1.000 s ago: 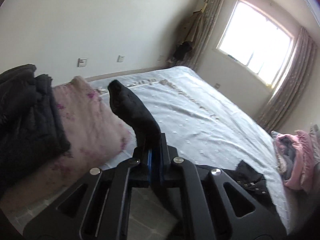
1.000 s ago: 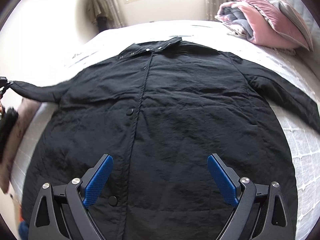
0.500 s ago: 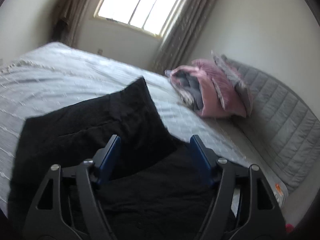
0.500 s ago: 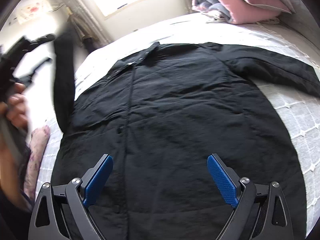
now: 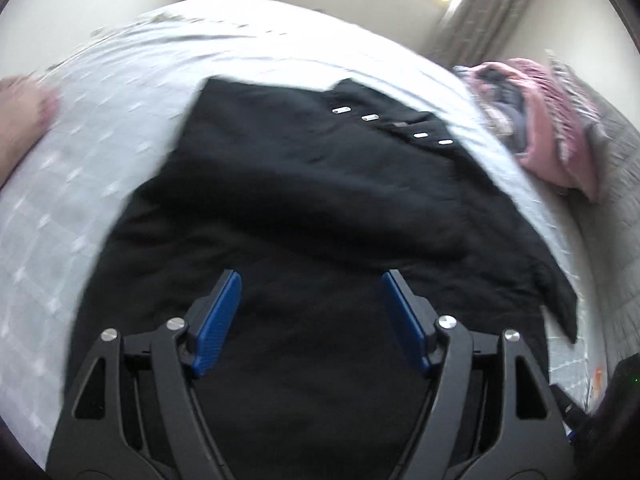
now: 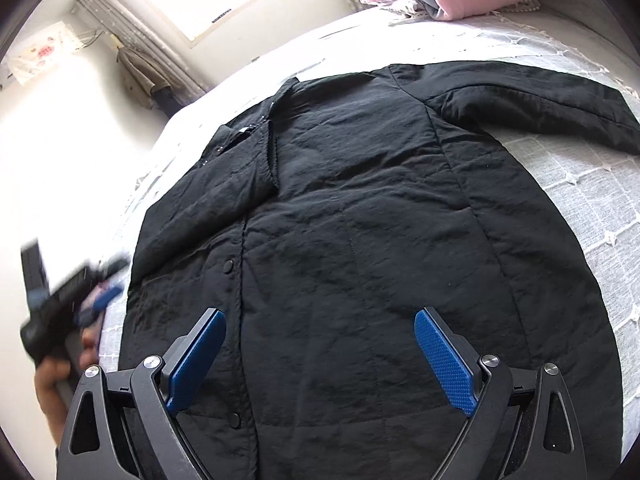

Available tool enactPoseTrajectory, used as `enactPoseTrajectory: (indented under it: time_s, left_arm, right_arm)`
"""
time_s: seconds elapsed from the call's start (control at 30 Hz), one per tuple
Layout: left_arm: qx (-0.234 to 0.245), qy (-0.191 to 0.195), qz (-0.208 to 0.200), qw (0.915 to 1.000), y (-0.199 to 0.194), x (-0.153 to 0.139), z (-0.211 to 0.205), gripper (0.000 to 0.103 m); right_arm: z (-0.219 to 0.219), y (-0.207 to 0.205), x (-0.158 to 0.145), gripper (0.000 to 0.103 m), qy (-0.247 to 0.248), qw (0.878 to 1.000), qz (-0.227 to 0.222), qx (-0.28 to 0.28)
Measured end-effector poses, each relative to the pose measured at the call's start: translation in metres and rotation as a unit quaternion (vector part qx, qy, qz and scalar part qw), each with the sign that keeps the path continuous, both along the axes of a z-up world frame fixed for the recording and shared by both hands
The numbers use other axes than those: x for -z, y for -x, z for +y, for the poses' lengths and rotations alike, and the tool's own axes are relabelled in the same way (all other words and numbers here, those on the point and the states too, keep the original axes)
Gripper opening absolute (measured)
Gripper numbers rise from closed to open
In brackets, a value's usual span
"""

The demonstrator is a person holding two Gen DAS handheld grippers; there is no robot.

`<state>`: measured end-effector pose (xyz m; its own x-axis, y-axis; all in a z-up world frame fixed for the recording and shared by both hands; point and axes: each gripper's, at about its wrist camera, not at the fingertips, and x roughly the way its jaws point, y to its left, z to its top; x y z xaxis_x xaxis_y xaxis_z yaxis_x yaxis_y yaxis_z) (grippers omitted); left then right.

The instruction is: Fold large clothes

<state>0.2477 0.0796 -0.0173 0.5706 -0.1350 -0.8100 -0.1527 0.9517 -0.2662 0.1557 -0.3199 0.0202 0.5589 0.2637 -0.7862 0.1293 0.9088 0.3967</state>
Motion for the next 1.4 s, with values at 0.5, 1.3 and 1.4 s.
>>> enactPoseTrajectory:
  time_s: [0.5,1.3,1.4]
  left_arm:
    - [-0.026,-0.042,0.043,0.9979,0.029,0.060,0.018,0.075]
    - [-0.085,-0.022,0.002,0.9961,0.008,0.057,0.036,0.079]
    - [-0.095,-0.018,0.002,0.9953,0.008,0.053,0.043,0.079]
  right_arm:
    - [-0.054,-0.027,0.050,0.098,0.065,0.990,0.124,0.011]
    - [-0.371,-0.043,0.047,0.093,-0.124,0.891,-0.056,0.432]
    - [-0.375,-0.064,0.040,0.018,-0.040,0.895,-0.014,0.443]
